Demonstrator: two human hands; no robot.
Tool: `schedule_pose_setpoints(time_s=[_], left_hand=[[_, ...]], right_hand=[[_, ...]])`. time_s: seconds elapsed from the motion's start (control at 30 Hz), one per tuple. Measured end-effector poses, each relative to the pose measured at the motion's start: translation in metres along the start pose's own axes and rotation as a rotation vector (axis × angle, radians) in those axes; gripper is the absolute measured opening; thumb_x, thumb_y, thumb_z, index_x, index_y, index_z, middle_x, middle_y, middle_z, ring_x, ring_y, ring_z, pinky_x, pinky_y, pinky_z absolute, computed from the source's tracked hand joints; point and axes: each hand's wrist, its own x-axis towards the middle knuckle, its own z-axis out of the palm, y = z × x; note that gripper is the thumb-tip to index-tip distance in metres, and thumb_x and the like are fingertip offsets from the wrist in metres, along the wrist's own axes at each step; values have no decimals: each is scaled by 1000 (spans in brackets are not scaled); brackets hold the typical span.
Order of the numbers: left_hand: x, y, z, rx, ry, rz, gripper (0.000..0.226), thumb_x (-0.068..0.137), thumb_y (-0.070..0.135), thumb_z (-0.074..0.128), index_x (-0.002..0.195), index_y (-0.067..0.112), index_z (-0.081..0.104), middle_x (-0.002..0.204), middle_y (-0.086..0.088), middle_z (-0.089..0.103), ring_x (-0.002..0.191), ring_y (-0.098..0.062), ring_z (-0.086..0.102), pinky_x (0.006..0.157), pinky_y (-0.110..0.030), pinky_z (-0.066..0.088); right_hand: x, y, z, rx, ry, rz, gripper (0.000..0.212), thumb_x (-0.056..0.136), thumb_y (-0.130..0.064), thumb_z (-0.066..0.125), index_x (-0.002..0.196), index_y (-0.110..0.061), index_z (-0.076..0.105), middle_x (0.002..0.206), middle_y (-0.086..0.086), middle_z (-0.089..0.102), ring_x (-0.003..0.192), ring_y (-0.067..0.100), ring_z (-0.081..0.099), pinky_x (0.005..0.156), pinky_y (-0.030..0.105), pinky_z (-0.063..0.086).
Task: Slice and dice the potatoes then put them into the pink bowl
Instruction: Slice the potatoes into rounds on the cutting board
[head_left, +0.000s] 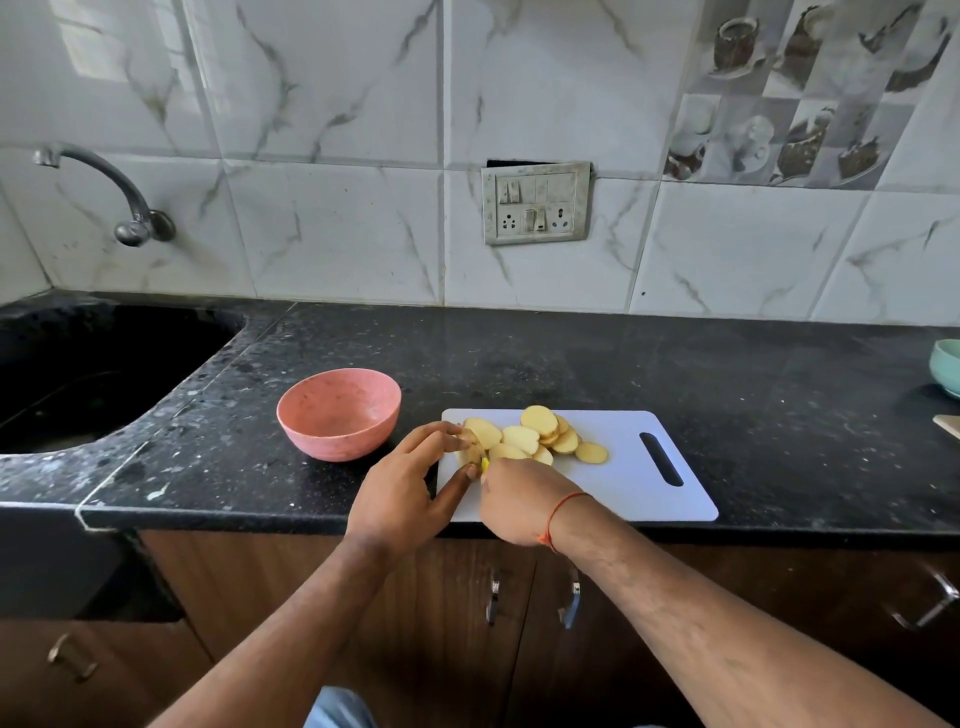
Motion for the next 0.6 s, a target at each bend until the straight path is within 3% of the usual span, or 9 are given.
schedule_pose_setpoints(time_s=[0.17,0.4,0.6], left_hand=[[0,1,1,7,0,0,31,98,51,69,124,36,68,144,27,55,120,1,63,87,-34,61],[0,-1,1,-5,-4,1,29,99,49,70,124,34,68,144,25,56,125,1,61,92,-33,60],[1,1,1,-8,-2,-4,30,97,48,73,124,35,68,143,27,56,123,3,61,92,-31,60]], right_hand=[[-17,14,10,-14,-37,-18,28,101,-16,44,73,-18,48,75,5,53,66,17,49,55,30,35],[1,2,2,33,-10,-3,20,97,-16,47,81,-17,58,78,6,61,73,21,60,60,32,43],[-11,12,7,24,-21,-9,22,101,-18,47,80,-14,53,81,6,60,72,21,56,62,34,44]])
